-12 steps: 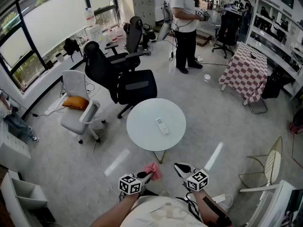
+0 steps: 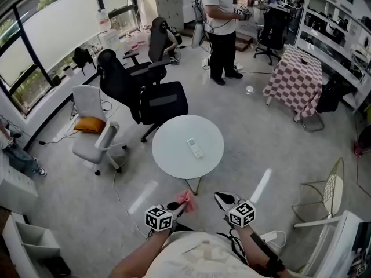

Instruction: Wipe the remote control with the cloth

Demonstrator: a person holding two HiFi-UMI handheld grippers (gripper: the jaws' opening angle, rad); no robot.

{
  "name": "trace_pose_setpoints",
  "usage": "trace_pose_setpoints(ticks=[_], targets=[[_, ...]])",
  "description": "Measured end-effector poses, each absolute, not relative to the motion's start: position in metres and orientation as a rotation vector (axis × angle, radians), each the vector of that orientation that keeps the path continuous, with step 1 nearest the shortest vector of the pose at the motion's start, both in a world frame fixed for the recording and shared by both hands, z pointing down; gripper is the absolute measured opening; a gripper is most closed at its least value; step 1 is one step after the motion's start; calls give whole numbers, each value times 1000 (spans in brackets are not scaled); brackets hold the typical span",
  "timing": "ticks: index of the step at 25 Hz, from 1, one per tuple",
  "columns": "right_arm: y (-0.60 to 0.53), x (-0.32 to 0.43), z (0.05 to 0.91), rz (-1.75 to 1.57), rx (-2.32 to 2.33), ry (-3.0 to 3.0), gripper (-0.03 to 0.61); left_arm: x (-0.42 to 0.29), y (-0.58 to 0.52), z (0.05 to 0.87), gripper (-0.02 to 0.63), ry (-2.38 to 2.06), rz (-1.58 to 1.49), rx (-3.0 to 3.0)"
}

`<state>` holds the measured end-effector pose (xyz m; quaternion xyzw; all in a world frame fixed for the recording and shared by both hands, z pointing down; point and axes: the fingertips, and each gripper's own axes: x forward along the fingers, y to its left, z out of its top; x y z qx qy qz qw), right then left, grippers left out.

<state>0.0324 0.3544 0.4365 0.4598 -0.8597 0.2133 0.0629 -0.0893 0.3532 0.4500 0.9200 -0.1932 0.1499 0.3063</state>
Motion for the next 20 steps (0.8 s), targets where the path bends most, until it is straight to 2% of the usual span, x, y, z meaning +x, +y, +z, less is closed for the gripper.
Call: trace_pose_setpoints(ticks=[20], targets=[[331,37,456,707,1418,-2552,8,-96,329,463,18,-546,389,2400]])
